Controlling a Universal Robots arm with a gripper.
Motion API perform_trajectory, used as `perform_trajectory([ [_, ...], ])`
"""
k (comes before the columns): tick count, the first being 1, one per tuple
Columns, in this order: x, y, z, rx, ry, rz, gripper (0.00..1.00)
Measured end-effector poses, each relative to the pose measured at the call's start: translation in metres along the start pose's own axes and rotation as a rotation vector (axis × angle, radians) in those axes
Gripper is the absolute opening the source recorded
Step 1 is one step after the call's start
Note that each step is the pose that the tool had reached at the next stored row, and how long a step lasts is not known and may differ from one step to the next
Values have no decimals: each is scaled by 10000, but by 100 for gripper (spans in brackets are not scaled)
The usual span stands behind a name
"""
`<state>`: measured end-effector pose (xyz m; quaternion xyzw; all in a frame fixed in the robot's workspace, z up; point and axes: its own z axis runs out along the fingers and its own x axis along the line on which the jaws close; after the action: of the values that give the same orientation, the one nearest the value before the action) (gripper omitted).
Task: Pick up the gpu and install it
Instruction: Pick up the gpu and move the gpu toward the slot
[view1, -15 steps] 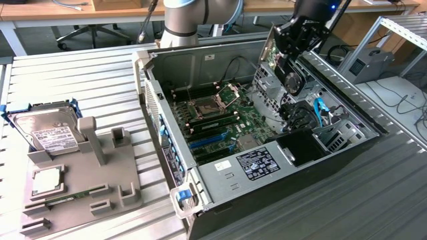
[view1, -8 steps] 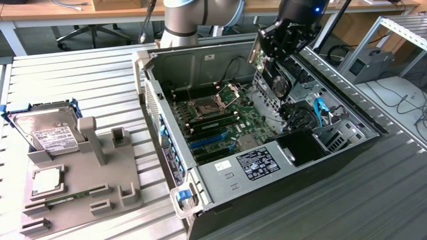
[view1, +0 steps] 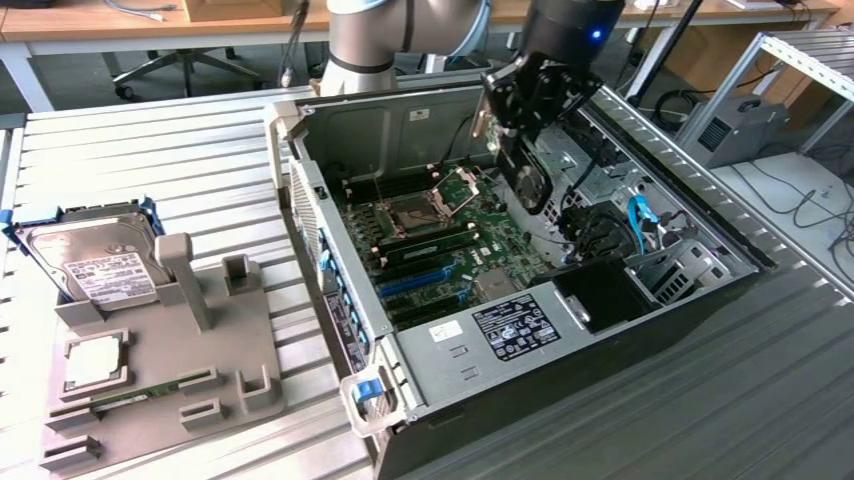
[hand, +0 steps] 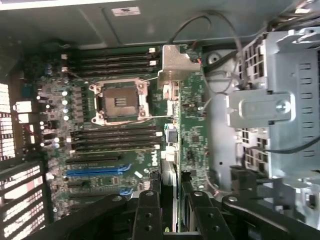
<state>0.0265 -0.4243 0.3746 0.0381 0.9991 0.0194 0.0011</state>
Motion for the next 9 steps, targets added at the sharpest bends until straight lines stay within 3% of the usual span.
perform_trajectory([
  [6, 299, -27, 103, 0, 0, -1, 26],
  [9, 314, -29, 105, 0, 0, 0, 26],
])
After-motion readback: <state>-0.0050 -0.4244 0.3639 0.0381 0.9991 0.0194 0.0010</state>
